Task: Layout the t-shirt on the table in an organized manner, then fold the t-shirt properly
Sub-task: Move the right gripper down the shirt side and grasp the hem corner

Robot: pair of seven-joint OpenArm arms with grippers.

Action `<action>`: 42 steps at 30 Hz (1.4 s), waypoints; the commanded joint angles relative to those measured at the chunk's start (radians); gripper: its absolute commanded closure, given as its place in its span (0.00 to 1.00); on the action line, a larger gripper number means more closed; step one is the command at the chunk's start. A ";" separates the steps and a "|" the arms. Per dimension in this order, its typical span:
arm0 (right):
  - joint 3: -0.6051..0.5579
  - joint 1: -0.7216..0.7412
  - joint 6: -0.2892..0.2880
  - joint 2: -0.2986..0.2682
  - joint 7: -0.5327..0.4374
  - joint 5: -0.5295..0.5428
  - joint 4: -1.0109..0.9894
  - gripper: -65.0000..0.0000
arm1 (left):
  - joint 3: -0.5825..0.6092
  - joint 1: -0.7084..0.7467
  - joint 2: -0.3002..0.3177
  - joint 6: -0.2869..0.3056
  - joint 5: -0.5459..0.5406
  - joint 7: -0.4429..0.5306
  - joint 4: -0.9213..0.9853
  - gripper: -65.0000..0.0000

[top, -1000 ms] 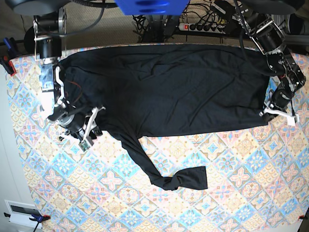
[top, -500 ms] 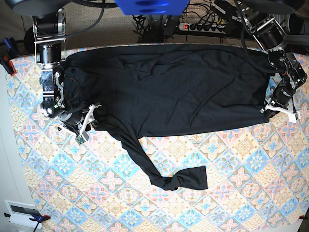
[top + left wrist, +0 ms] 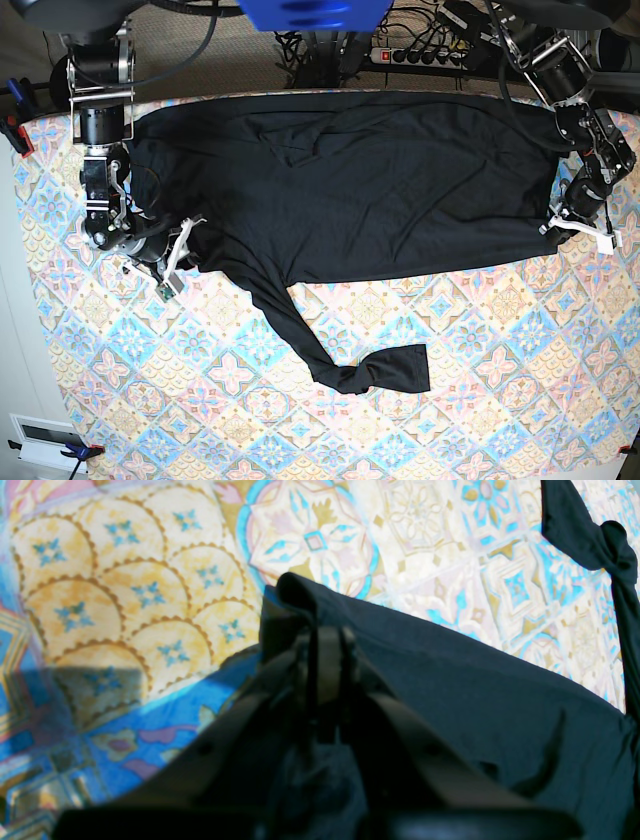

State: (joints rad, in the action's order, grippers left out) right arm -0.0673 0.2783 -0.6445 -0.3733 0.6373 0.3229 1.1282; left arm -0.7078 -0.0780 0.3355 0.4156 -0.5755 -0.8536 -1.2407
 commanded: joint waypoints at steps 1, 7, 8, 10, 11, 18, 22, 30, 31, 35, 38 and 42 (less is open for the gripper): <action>0.010 0.028 -0.002 -0.014 -0.021 0.017 0.014 0.89 | -0.003 -0.018 0.023 0.006 -0.015 0.018 -0.018 1.00; 0.013 0.023 -0.002 -0.014 -0.021 0.018 0.026 0.73 | -0.003 -0.018 0.023 0.006 -0.015 0.018 -0.018 1.00; 0.016 0.023 -0.002 -0.014 -0.021 0.020 0.033 0.70 | -0.003 -0.018 0.023 0.006 -0.015 0.018 -0.018 1.00; 0.042 0.022 -0.002 -0.014 -0.020 0.054 0.068 0.65 | -0.003 -0.016 0.023 0.006 -0.015 0.018 -0.018 1.00; 0.045 0.020 -0.004 -0.014 -0.020 0.071 0.082 0.63 | -0.003 -0.016 0.023 0.006 -0.015 0.018 -0.018 1.00; 0.044 -0.003 -0.007 -0.014 0.017 0.123 0.095 0.54 | -0.003 -0.015 0.023 0.006 -0.015 0.018 -0.018 1.00; 0.044 -0.003 -0.007 -0.014 0.017 0.123 0.063 0.54 | -0.003 -0.016 0.021 0.006 -0.015 0.018 -0.018 1.00; 0.044 -0.003 -0.007 -0.014 0.014 0.123 -0.018 0.54 | -0.003 -0.015 0.020 0.006 -0.015 0.018 -0.018 1.00; 0.044 -0.003 -0.007 -0.014 0.014 0.123 -0.029 0.54 | -0.003 -0.018 0.020 0.006 -0.015 0.018 -0.018 1.00; 0.044 -0.006 -0.008 -0.014 0.014 0.123 -0.027 0.62 | -0.003 -0.019 0.020 0.006 -0.015 0.018 -0.018 1.00; 0.044 -0.007 -0.008 -0.014 0.014 0.126 -0.014 0.82 | -0.002 -0.022 0.020 0.006 -0.015 0.018 -0.018 1.00; 0.047 -0.009 -0.008 -0.014 0.014 0.127 0.033 0.96 | -0.002 -0.022 0.020 0.006 -0.015 0.021 -0.018 1.00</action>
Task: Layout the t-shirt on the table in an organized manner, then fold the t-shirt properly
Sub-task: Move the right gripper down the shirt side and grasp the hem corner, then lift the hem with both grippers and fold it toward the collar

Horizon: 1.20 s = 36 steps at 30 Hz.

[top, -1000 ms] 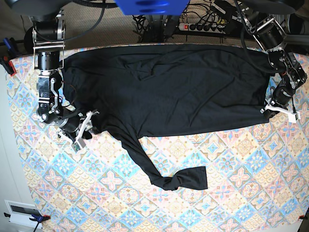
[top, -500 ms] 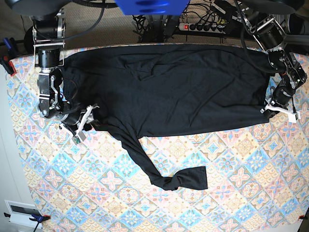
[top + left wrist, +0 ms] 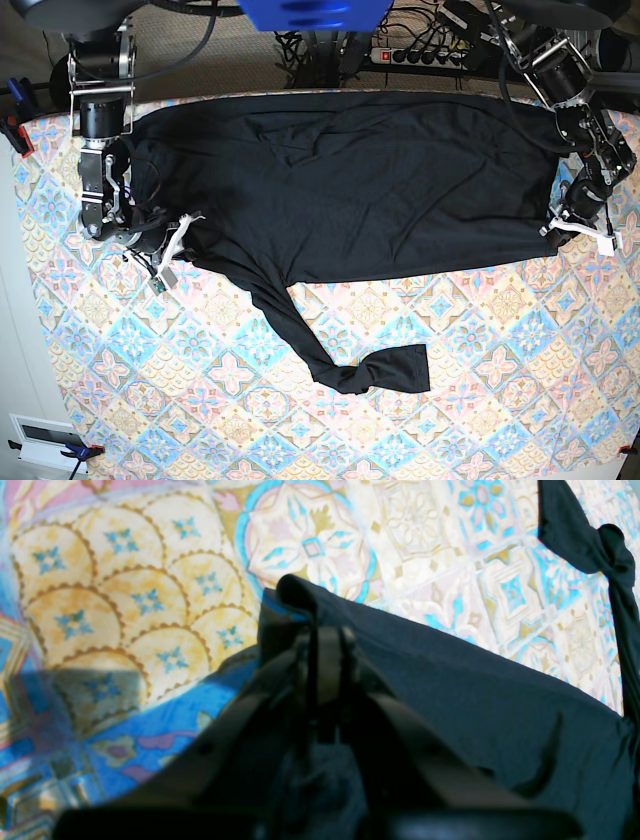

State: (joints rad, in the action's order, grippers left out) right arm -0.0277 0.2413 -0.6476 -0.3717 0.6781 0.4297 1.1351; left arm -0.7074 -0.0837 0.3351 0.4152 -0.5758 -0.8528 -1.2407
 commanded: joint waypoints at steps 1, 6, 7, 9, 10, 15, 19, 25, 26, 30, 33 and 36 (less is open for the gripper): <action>0.010 0.026 -0.005 -0.016 -0.024 0.021 0.041 0.95 | -0.002 -0.017 0.020 0.006 -0.014 0.020 -0.018 1.00; 0.013 -0.021 -0.005 -0.017 -0.016 0.024 0.150 0.96 | -0.002 -0.035 0.020 0.006 -0.016 0.020 -0.018 1.00; 0.013 -0.033 -0.005 -0.017 -0.016 0.024 0.178 0.97 | -0.002 -0.035 0.020 0.006 -0.022 0.020 -0.018 1.00; 0.013 -0.059 -0.005 -0.017 -0.014 0.024 0.234 0.98 | -0.002 -0.035 0.023 0.006 -0.051 0.020 -0.018 1.00; 0.013 -0.075 -0.005 -0.017 -0.011 0.024 0.267 0.98 | -0.002 -0.035 0.023 0.006 -0.071 0.020 -0.018 1.00; 0.021 -0.147 -0.005 -0.019 0.047 0.024 0.429 0.98 | -0.002 0.000 0.046 0.006 -0.141 0.017 -0.081 1.00; 0.102 -0.211 -0.005 -0.019 0.091 0.024 0.535 0.98 | -0.004 0.045 0.049 0.006 -0.174 0.017 -0.149 1.00; 0.163 -0.297 -0.027 -0.019 0.111 0.062 0.630 0.98 | -0.008 0.114 0.100 0.007 -0.255 0.020 -0.159 1.00; 0.180 -0.316 -0.027 -0.019 0.111 0.080 0.638 0.98 | -0.008 0.124 0.106 0.007 -0.264 0.022 -0.159 1.00; 0.246 -0.385 -0.028 -0.019 0.111 0.120 0.669 0.98 | -0.010 0.137 0.111 0.007 -0.272 0.022 -0.159 1.00; 0.275 -0.426 -0.030 -0.020 0.111 0.140 0.702 0.98 | -0.011 0.157 0.112 0.007 -0.273 0.022 -0.164 1.00; 0.315 -0.477 -0.030 -0.022 0.111 0.177 0.741 0.98 | -0.011 0.163 0.112 0.007 -0.273 0.022 -0.164 1.00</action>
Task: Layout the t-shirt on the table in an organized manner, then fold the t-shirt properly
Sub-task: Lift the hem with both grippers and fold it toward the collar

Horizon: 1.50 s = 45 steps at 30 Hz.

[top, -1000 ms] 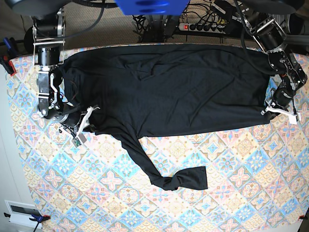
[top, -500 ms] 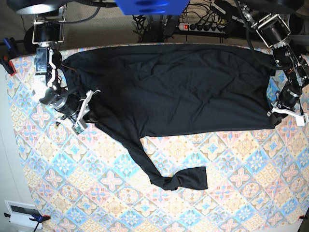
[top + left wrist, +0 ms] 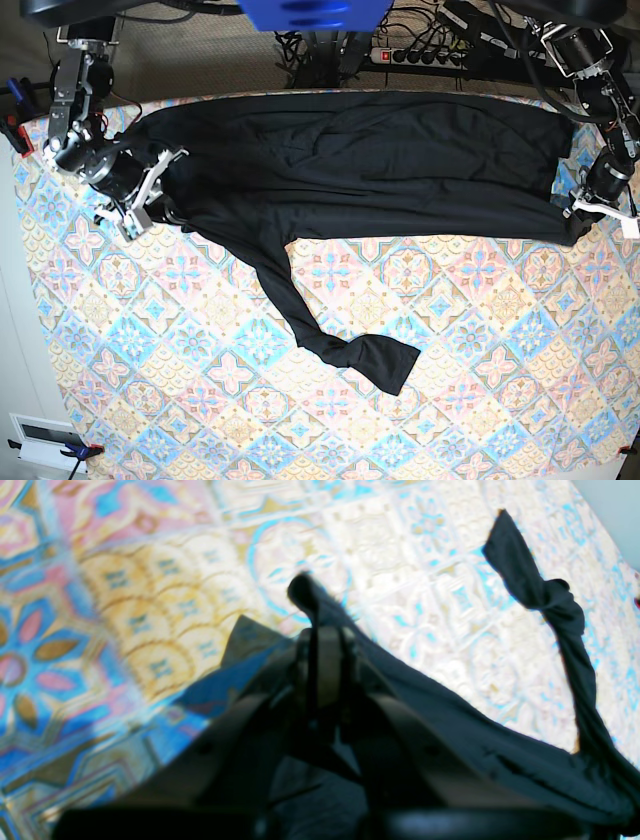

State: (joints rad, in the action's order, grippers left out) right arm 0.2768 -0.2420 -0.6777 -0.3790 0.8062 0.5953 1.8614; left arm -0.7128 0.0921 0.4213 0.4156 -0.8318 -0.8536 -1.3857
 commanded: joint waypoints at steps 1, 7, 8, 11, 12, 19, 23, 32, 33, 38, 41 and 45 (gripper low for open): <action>0.025 -0.010 0.000 -0.015 -0.015 0.022 0.027 0.98 | -0.008 -0.012 0.026 0.007 -0.017 0.023 -0.019 1.00; 0.097 -0.079 0.000 -0.015 -0.015 0.074 0.060 0.98 | -0.086 0.025 0.026 0.007 -0.071 0.017 -0.019 1.00; 0.105 -0.090 0.000 -0.015 -0.015 0.076 0.062 0.98 | -0.086 0.038 0.026 0.007 -0.080 0.017 -0.019 1.00; 0.097 -0.099 0.000 -0.015 -0.015 0.078 0.062 0.97 | -0.080 0.059 0.044 0.007 -0.085 0.018 -0.019 1.00; 0.086 -0.095 0.000 -0.015 -0.015 0.078 0.056 0.97 | -0.080 0.062 0.040 0.007 -0.083 0.018 -0.019 1.00; -0.070 0.048 0.003 -0.013 0.083 -0.104 0.051 0.76 | -0.077 0.059 0.017 0.007 -0.082 0.018 -0.019 1.00; -0.187 0.166 0.003 -0.013 0.086 -0.205 0.008 0.70 | -0.040 0.057 0.017 0.007 -0.082 0.018 -0.019 1.00; -0.242 0.298 0.003 -0.011 0.081 -0.208 -0.243 0.69 | -0.038 0.059 0.011 0.007 -0.082 0.020 -0.017 1.00; -0.242 0.306 0.003 -0.011 0.081 -0.208 -0.266 0.69 | -0.038 0.057 0.011 0.007 -0.082 0.020 -0.017 1.00; -0.242 0.313 0.002 -0.010 0.080 -0.208 -0.360 0.69 | -0.038 0.057 0.011 0.007 -0.082 0.021 -0.017 1.00; -0.244 0.313 0.000 -0.010 0.078 -0.208 -0.405 0.69 | -0.038 0.056 0.011 0.007 -0.082 0.021 -0.017 1.00; -0.244 0.313 0.000 -0.008 0.078 -0.208 -0.423 0.66 | -0.038 0.054 0.011 0.007 -0.082 0.023 -0.017 1.00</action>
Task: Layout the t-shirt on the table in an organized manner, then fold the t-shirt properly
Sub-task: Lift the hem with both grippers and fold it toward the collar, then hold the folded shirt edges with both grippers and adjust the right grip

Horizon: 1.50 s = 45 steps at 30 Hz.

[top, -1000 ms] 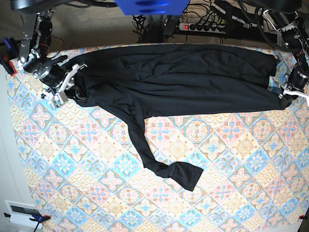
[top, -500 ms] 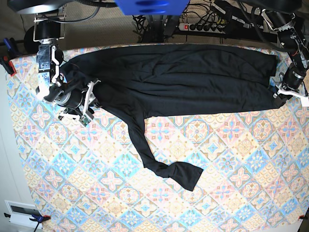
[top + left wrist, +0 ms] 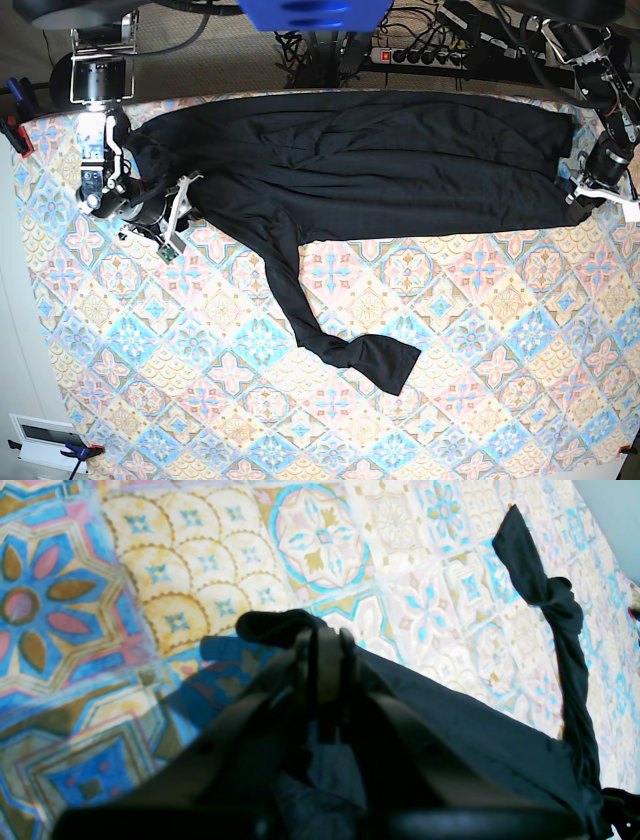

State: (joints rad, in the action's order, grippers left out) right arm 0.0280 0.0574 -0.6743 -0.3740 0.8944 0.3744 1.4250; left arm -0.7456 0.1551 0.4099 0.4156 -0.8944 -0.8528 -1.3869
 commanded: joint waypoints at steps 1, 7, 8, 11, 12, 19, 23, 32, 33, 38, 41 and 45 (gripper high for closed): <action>0.005 0.014 -0.003 -0.013 -0.010 0.013 0.013 0.65 | -0.005 -0.012 0.022 0.007 -0.019 0.022 -0.016 1.00; 0.005 0.009 -0.003 -0.012 -0.017 0.021 0.038 0.57 | -0.004 -0.021 0.022 0.007 -0.019 0.022 -0.013 1.00; 0.005 0.008 -0.003 -0.012 -0.030 0.036 0.055 0.58 | -0.004 -0.021 0.022 0.007 -0.019 0.022 -0.013 1.00; 0.005 0.009 -0.003 -0.012 -0.054 0.108 0.096 0.58 | -0.004 -0.021 0.022 0.007 -0.018 0.022 -0.013 1.00; 0.005 0.011 -0.003 -0.012 -0.054 0.131 0.104 0.58 | -0.004 -0.021 0.022 0.007 -0.018 0.022 -0.013 1.00; 0.005 0.012 -0.003 -0.009 -0.056 0.157 0.086 0.58 | -0.004 -0.021 0.022 0.007 -0.018 0.022 -0.012 1.00; 0.005 0.012 -0.003 0.046 -0.070 0.156 0.001 0.58 | -0.004 -0.021 0.022 0.007 -0.018 0.022 -0.012 1.00; -0.056 0.012 -0.003 0.048 -0.122 0.154 -0.115 0.58 | -0.004 -0.021 0.022 0.007 -0.018 0.022 -0.012 1.00; -0.067 0.012 -0.003 0.048 -0.139 0.154 -0.115 0.58 | -0.004 -0.021 0.022 0.007 -0.018 0.022 -0.012 1.00; -0.110 0.012 -0.003 0.045 -0.166 0.154 -0.117 0.63 | -0.004 -0.021 0.022 0.007 -0.018 0.022 -0.012 1.00; -0.121 0.012 -0.003 0.045 -0.169 0.154 -0.106 0.78 | -0.004 -0.021 0.022 0.007 -0.018 0.022 -0.012 1.00; -0.112 0.009 -0.003 0.045 -0.176 0.154 -0.085 0.97 | -0.004 -0.021 0.022 0.007 -0.018 0.022 -0.012 1.00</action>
State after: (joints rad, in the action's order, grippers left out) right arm -0.0868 0.0586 -0.6701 -0.3206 0.7094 0.5289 1.3273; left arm -0.7444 0.1417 0.4099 0.4156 -0.8940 -0.8528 -1.3853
